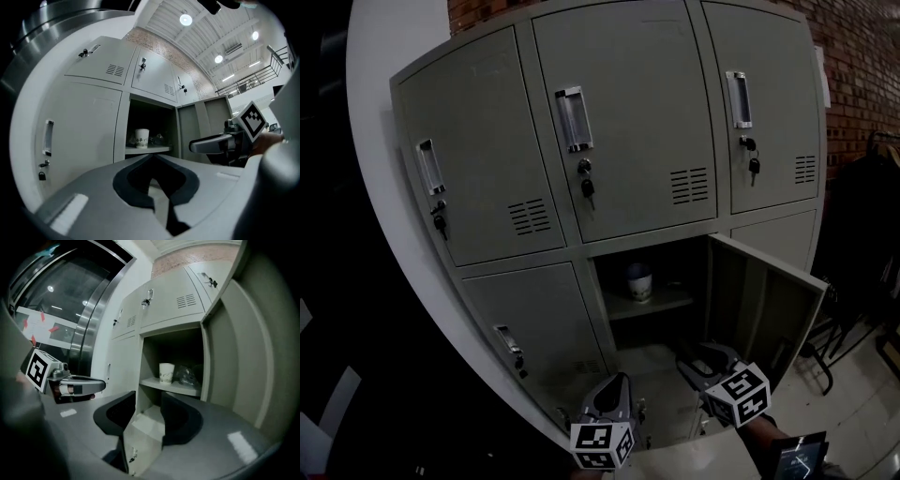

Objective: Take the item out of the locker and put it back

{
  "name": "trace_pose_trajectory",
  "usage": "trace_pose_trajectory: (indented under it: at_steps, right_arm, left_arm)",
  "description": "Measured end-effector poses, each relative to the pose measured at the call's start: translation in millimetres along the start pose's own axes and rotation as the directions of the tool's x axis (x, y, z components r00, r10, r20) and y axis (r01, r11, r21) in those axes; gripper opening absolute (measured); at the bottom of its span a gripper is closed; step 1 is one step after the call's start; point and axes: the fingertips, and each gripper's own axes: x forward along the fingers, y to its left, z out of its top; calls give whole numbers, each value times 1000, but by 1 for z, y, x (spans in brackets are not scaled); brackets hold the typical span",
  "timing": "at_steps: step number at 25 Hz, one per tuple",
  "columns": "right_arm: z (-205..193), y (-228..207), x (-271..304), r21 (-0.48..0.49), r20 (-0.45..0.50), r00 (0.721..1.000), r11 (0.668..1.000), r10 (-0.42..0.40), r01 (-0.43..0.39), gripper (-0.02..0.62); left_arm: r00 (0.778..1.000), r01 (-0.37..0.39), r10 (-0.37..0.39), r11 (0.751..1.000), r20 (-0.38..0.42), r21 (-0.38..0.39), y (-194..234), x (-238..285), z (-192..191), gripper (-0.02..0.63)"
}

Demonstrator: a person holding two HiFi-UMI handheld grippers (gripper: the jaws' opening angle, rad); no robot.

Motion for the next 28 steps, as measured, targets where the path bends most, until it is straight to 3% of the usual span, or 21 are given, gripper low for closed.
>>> trace_pose_trajectory:
  at_steps: [6,15,28]
  right_arm:
    - [-27,24,-76,24,-16,999,999,48,-48,149]
    - [-35,57,-170,33,13,995,994,101,-102,136]
    - [-45,82,-210,63,13,997,995,80,-80,90]
  left_arm:
    - [999,-38,38,999,-3,9,-54,-49,-3,0]
    - [997,-76,76,997,-13,29,-121,-115,1,0]
    - [999,-43,43,999,-17,24,-138,-141,0,0]
